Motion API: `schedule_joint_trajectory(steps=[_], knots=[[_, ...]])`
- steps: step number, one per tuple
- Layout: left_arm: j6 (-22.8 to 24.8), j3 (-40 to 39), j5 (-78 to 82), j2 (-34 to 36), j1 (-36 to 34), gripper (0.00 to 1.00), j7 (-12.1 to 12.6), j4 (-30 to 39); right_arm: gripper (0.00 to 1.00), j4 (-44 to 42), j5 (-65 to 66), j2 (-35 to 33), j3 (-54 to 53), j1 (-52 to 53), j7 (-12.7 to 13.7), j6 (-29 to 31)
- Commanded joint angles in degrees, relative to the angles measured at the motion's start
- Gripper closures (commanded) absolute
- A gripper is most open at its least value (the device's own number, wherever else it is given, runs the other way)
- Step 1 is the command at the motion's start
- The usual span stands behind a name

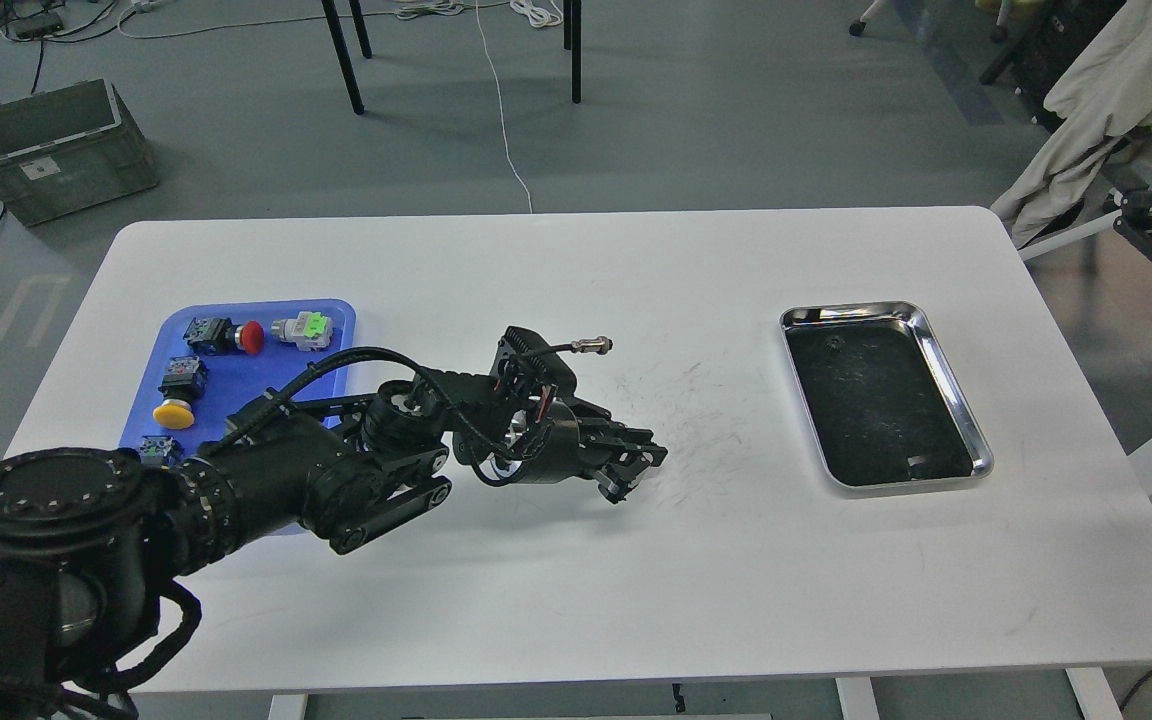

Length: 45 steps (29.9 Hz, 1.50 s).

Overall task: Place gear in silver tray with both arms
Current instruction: 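Lower the gear and open the left gripper between the trays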

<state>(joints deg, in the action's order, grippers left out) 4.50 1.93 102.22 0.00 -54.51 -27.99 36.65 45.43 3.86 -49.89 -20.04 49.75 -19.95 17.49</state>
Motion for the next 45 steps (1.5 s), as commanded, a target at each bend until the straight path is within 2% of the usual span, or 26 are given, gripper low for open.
schedule_joint_trajectory(steps=[1, 4, 12, 14, 19, 32, 43, 45], knots=[[0.07, 0.0, -0.09, 0.0, 0.02, 0.93, -0.01, 0.0, 0.04, 0.01, 0.0, -0.12, 0.0, 0.0, 0.0, 0.0], [0.07, -0.09, -0.53, 0.0, 0.1, 0.86, -0.01, 0.0, 0.04, 0.01, 0.0, -0.12, 0.0, 0.0, 0.0, 0.0], [-0.02, -0.09, -0.88, 0.0, 0.19, 0.78, -0.01, 0.09, 0.04, 0.01, 0.09, -0.21, 0.0, 0.17, 0.0, 0.0], [0.07, -0.09, -1.14, 0.0, 0.19, 0.7, -0.01, 0.09, 0.04, 0.01, 0.0, -0.21, 0.0, 0.26, 0.0, 0.0], [0.07, 0.0, -2.64, 0.0, 0.1, 0.64, -0.01, 0.09, 0.04, 0.01, 0.09, -0.21, 0.0, 0.17, 0.0, 0.09], [0.07, -2.1, -3.25, 0.0, -1.47, 0.58, -0.01, 0.09, 0.04, 0.01, 0.09, -0.47, 0.0, 0.44, 0.0, 0.44], [0.77, -3.16, -19.5, 0.0, -12.98, 0.53, -0.01, 0.09, 0.04, 0.01, 4.12, -1.27, 0.0, 3.95, 0.0, 0.97], [0.86, -3.25, -21.61, 2.45, -13.43, 0.52, -0.01, 0.18, 0.04, 0.1, 6.15, -1.26, 0.0, 4.22, 0.09, 0.97]])
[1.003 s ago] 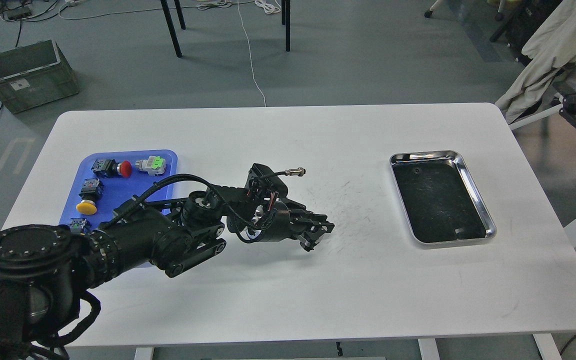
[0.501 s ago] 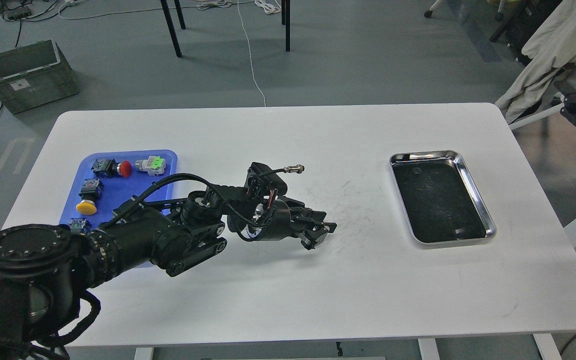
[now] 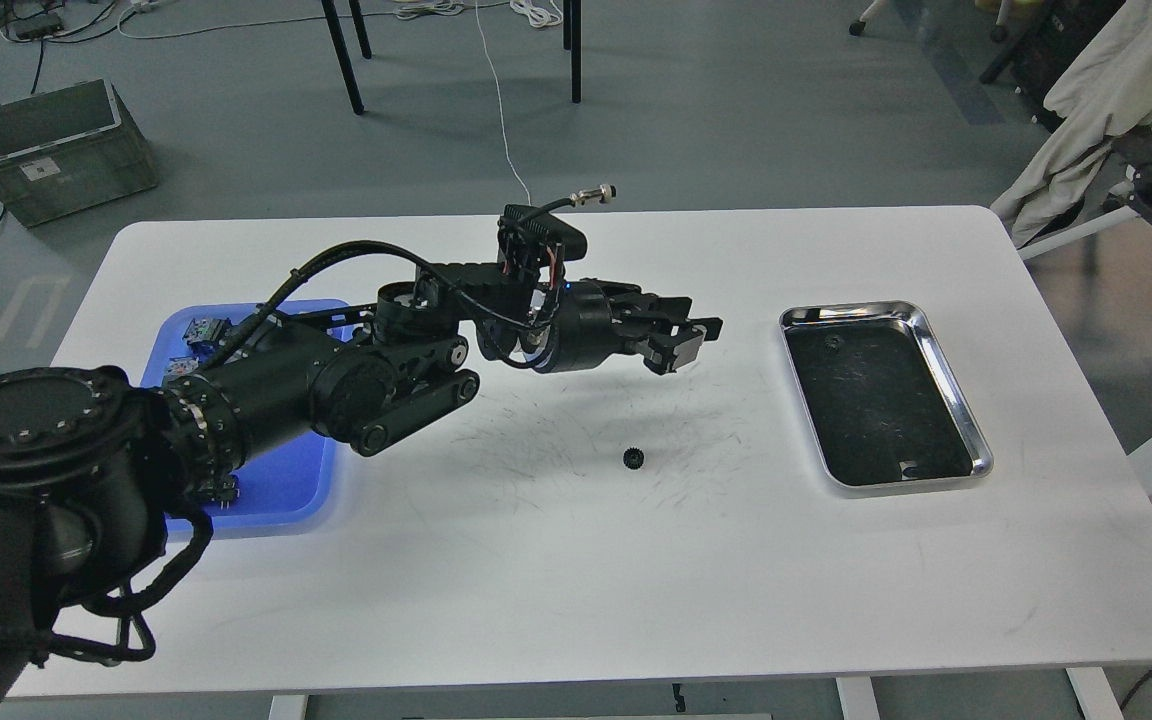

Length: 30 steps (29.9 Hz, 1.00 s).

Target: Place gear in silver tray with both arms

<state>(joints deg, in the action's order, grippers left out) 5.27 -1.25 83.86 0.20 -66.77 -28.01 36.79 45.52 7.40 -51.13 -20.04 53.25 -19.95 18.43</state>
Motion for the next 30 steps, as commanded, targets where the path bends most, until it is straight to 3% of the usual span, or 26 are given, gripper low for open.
schedule_joint_trajectory(steps=[1, 9, 17, 24, 30], knots=[[0.09, -0.06, -4.3, 3.39, -1.43, 0.51, 0.01, 0.04, 0.04, 0.01, 3.4, -0.02, 0.0, 0.71, 0.09, 0.03], [0.01, -0.06, -14.5, 15.6, -2.4, 0.43, 0.01, -0.05, 0.02, 0.8, 9.81, -0.46, 0.0, 2.12, 0.17, 0.12], [0.01, 0.2, -26.54, 27.12, -1.35, 0.27, 0.01, -0.23, 0.02, 7.2, 23.43, -2.13, 0.09, 5.37, 0.09, 1.79], [0.09, 0.02, -34.01, 34.59, 3.3, 0.2, 0.01, -0.32, 0.02, 14.15, 35.91, -1.96, 0.09, 7.66, 0.17, 2.49], [0.18, 0.02, -42.1, 39.78, 7.87, 0.07, 0.01, -0.32, 0.02, 17.05, 48.46, 0.41, 2.89, 10.72, 0.35, 2.49]])
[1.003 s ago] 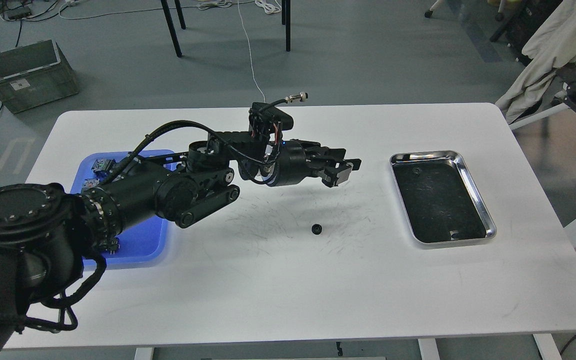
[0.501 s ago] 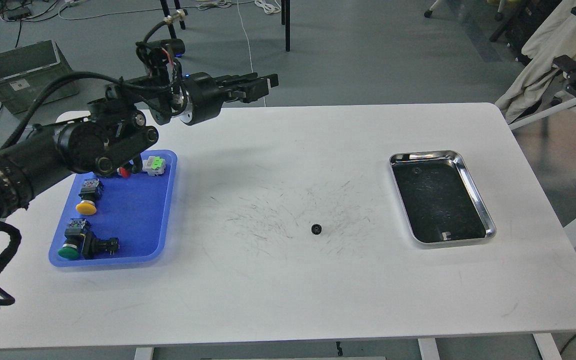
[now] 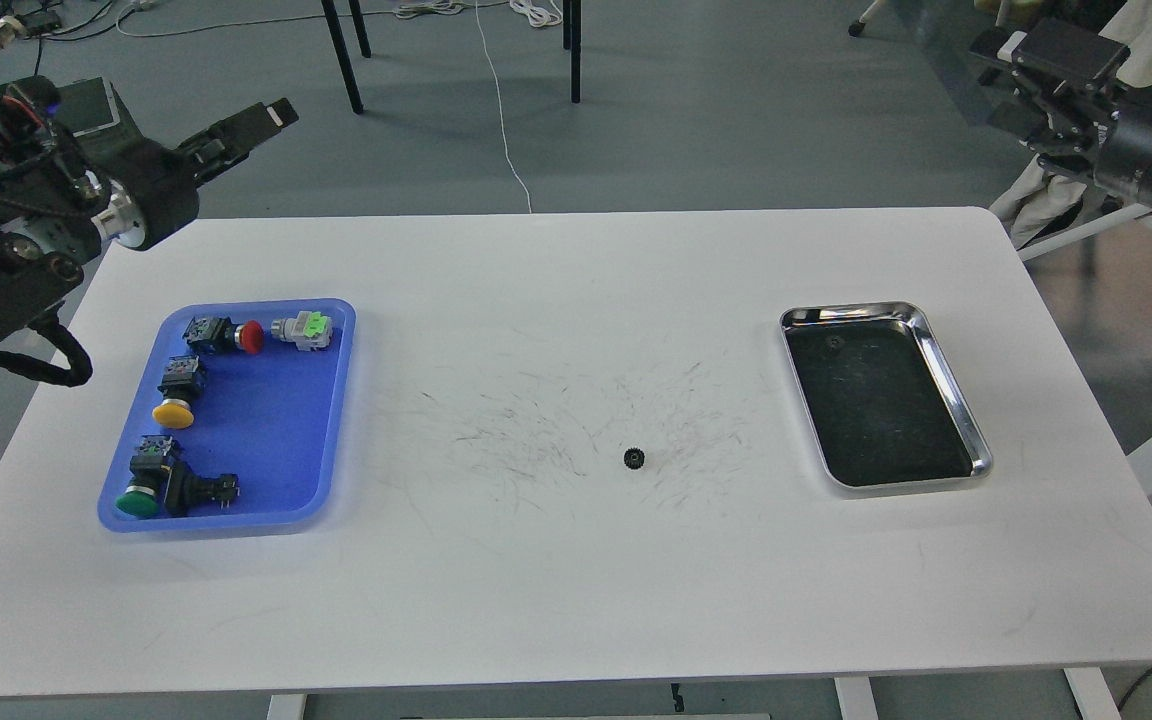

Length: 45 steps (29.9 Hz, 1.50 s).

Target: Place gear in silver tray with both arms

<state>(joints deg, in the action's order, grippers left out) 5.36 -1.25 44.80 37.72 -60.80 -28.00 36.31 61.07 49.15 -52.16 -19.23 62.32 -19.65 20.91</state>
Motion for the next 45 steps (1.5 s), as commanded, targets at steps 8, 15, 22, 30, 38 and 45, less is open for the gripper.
schedule_joint_trajectory(steps=[8, 15, 22, 30, 38, 45], knots=[[4.74, -0.34, -12.52, 5.87, 6.22, 0.07, 0.0, -0.36, 0.02, 4.85, 18.08, 6.71, 11.22, 9.13, 1.19, 0.1], [9.06, -0.86, -24.84, 8.07, 8.85, 0.06, 0.0, -0.36, 0.02, 4.67, 23.7, 13.39, 21.16, 14.75, 0.57, 0.19], [14.77, -2.01, -35.73, 8.68, 11.32, 0.03, 0.0, -0.28, 0.02, 4.67, 31.25, 19.72, 27.22, 16.69, 0.22, 0.19], [17.23, -2.97, -44.44, 9.12, 11.85, 0.02, 0.0, 0.16, 0.04, 4.24, 36.62, 25.35, 32.85, 19.06, -1.53, 0.19], [22.64, -4.12, -50.51, 9.56, 11.85, 0.02, 0.0, 1.13, 0.05, 2.83, 40.05, 29.39, 37.07, 20.56, -2.85, 0.1], [22.64, -6.31, -51.3, 8.25, 11.67, 0.02, 0.0, -0.72, 0.05, 0.81, 40.41, 33.52, 40.24, 20.47, -4.96, 0.1]])
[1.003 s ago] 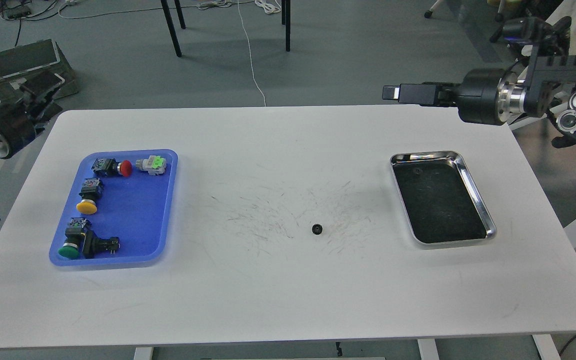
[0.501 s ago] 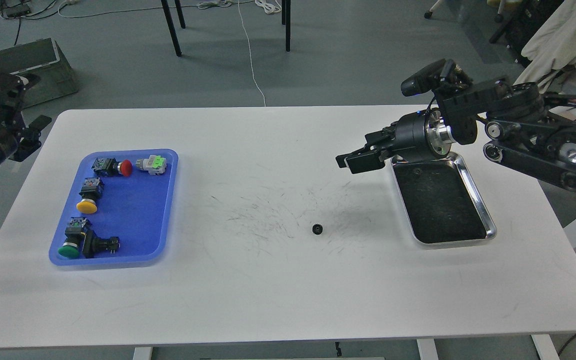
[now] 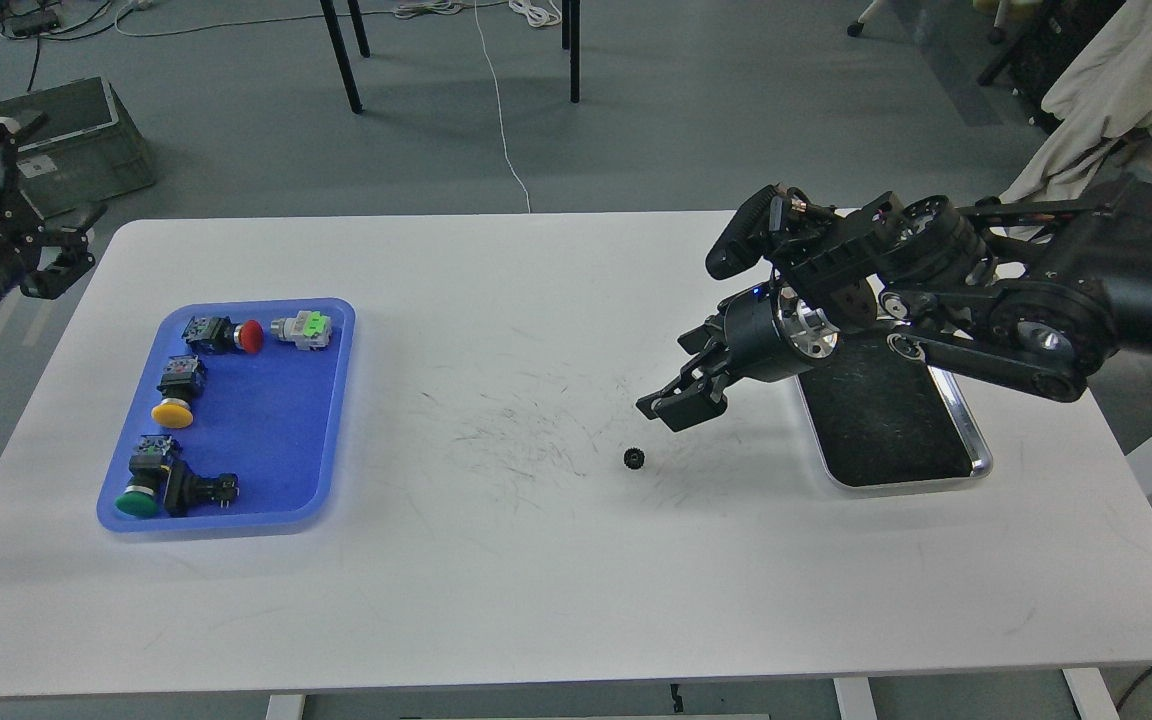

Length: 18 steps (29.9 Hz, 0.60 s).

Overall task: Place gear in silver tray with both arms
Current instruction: 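Reach the right gripper toward the black gear on the table, then lower the right gripper and grasp the black gear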

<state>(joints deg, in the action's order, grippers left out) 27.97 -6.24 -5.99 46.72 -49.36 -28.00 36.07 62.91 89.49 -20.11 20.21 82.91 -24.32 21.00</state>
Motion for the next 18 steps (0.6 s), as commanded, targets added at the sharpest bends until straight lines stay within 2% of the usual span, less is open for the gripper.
schedule_joint_trajectory(steps=[1, 13, 16, 18], knots=[[0.03, -1.84, -0.69, -1.28, 0.22, 0.02, 0.0, -0.38, 0.05, -1.29, 0.16, 1.91, 0.79, -0.3, -0.37, 0.01], [0.03, -7.03, -1.92, -4.8, 0.66, 0.02, 0.0, -0.57, 0.1, -4.9, 0.78, 5.16, 5.54, -1.35, -0.55, -0.25], [0.03, -7.21, -2.36, -4.88, 0.75, 0.02, 1.45, -0.91, 0.13, -4.99, 1.39, 6.74, 6.42, -1.26, -0.81, -0.25], [0.03, -7.29, -3.32, -4.97, 0.84, 0.02, 1.54, -1.09, 0.15, -5.51, 1.66, 7.45, 6.51, -1.35, -0.81, -0.25]])
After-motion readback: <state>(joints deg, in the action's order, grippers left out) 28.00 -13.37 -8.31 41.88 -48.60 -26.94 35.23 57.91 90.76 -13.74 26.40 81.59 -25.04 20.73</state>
